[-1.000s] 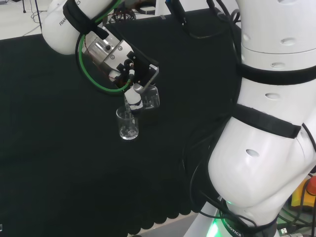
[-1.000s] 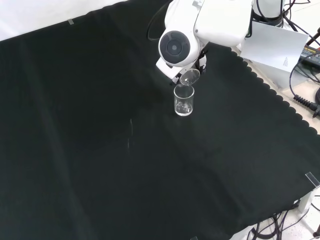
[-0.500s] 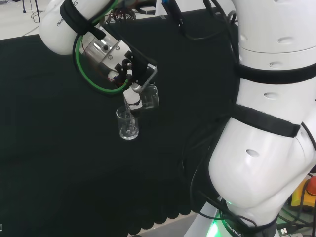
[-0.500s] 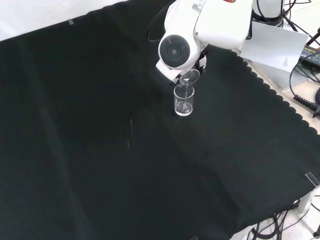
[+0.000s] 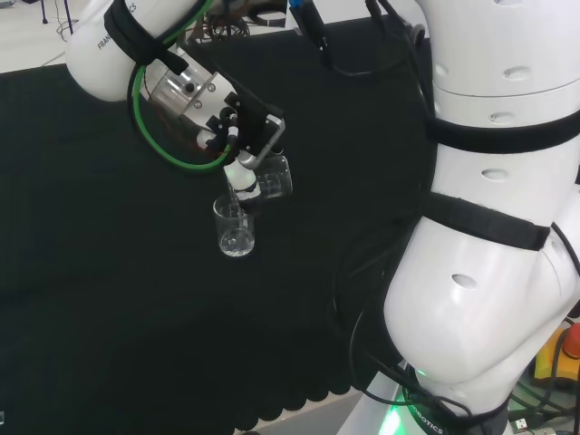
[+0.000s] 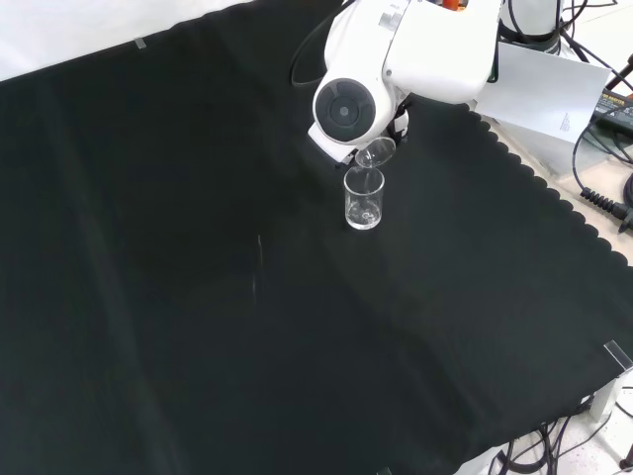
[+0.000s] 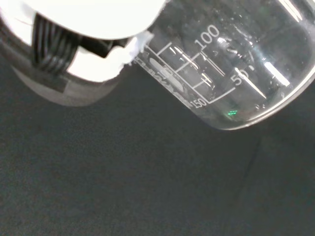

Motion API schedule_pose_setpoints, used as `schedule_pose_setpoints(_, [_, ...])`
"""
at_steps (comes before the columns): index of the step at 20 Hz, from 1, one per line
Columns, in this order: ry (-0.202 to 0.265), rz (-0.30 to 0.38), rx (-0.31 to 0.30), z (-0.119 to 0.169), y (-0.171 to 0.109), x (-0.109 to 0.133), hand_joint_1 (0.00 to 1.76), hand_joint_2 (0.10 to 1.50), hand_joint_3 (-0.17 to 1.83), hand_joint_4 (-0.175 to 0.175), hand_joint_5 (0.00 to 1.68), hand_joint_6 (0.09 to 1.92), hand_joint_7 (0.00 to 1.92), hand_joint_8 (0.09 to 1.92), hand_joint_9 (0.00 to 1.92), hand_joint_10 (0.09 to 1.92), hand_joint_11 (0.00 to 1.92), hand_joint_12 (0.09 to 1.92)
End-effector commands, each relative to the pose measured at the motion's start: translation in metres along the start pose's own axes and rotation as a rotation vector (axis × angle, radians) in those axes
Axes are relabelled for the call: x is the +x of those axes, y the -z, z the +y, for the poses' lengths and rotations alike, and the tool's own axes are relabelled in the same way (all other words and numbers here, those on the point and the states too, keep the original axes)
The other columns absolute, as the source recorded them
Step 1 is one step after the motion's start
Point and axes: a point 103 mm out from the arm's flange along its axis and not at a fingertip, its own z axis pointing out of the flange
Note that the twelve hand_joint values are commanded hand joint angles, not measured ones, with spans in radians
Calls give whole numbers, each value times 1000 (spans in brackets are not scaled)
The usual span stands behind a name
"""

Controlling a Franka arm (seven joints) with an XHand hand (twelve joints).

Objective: Pour the water from the handheld beaker into the one on the table.

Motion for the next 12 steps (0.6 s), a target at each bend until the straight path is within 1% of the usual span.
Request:
schedule_pose_setpoints(1, [-2,-1,2,0,-1,0,1145,696,527,175,1364,450,1791,87,1797,87,1623,525])
schedule_pose_setpoints(8, [-5,6,-3,0,1,1,1144,697,525,175,1361,455,1791,87,1796,87,1624,525])
schedule_pose_setpoints(12, [-2,14,-18,-2,4,2,1144,699,524,175,1359,459,1791,87,1796,87,1625,526])
